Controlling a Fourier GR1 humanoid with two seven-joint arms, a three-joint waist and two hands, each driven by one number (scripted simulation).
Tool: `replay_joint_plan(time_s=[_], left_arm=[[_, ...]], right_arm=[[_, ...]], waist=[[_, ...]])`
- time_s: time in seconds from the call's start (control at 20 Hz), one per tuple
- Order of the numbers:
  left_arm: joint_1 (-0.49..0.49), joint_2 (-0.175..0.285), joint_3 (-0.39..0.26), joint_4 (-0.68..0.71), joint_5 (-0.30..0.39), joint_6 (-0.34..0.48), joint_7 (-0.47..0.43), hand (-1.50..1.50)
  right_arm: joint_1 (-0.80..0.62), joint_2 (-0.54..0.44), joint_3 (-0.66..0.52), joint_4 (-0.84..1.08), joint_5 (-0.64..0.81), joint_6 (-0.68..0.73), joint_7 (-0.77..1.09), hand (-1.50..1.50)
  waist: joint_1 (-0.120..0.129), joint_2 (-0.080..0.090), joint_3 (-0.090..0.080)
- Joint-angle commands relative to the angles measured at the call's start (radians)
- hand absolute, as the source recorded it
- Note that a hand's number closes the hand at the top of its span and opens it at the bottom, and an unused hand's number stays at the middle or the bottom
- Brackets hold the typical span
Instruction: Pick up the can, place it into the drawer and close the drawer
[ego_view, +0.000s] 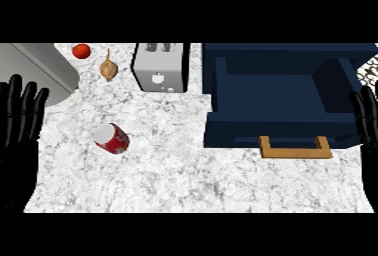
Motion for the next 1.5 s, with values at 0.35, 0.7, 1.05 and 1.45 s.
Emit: replay_joint_plan(time_s=[0.35,0.7,1.05,1.45], left_arm=[[0.043,0.141,-0.066,0.159,0.216,-0.296,0.096,-1.5],[0.005,0.194,0.002,0.031,0.362,-0.323,0.321,-1.5],[0.002,0.145,0.046,0.115,0.35,-0.361,0.275,-1.5],[-0.058,0.118,0.07,0.117,0.325,-0.304,0.364,-1.5]], right_arm=[[0.03,0.045,0.01,0.081,-0.032,-0.031,0.187,-1.5],[0.158,0.022,-0.016,-0.012,-0.062,0.018,0.191,-1.5],[0.148,0.037,-0.021,-0.071,-0.054,0.026,0.259,-1.5],[0.142,0.048,-0.093,0.059,-0.087,0.066,0.128,-1.5]], waist=[[-0.019,-0.009,0.009],[-0.009,-0.019,0.011],[-0.009,-0.018,0.01],[-0.009,-0.017,0.01]])
